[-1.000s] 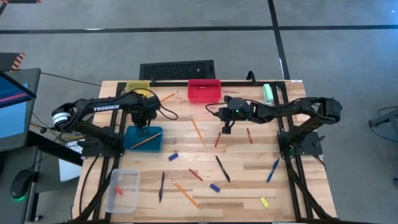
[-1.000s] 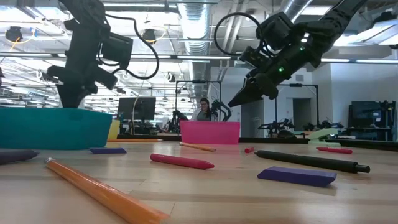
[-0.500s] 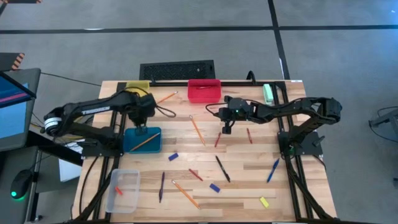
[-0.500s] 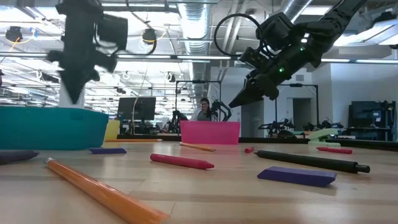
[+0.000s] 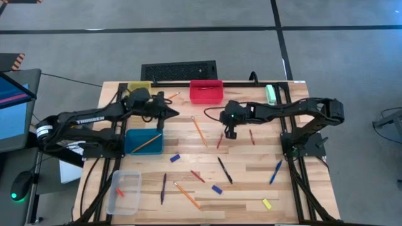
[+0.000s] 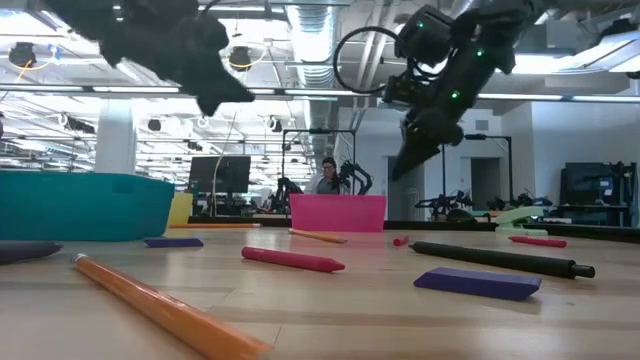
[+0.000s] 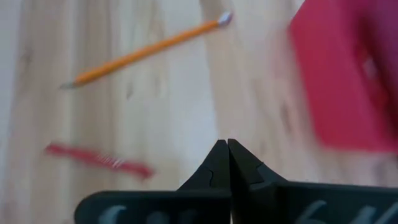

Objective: Sort crayons/erasers/pens/pencils in bins
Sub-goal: Put the red crayon into the red bin

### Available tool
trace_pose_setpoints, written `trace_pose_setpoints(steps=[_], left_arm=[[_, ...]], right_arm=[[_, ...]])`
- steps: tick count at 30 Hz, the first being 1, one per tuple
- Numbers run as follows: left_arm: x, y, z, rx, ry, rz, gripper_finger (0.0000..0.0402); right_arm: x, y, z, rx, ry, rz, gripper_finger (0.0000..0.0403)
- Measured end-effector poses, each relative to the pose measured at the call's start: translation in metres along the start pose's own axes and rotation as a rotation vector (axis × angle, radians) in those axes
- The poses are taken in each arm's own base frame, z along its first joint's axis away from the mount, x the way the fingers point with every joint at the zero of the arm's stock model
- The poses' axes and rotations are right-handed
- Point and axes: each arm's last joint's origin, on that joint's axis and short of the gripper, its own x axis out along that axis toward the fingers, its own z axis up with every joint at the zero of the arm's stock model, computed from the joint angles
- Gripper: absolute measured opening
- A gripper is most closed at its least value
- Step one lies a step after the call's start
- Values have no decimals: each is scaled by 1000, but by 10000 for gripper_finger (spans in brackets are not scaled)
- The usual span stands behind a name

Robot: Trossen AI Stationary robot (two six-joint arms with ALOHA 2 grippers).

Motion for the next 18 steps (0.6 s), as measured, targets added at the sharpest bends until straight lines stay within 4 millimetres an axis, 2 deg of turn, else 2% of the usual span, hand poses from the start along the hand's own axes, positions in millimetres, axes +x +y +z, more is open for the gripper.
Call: trace_pose_setpoints(steps=[6, 11, 14, 18], left_arm=[[12, 4, -18, 65, -212, -6, 0], [21, 7, -24, 86, -287, 0, 0], [26, 10, -30, 104, -329, 5, 0], [33, 16, -38, 84, -371, 10, 0]], right_arm=[[-16, 20, -5, 152, 233, 1, 6], [-30, 39, -20, 313, 408, -21, 3], [-37, 47, -32, 409, 450, -22, 2], [-48, 49, -43, 570, 428, 9, 2]])
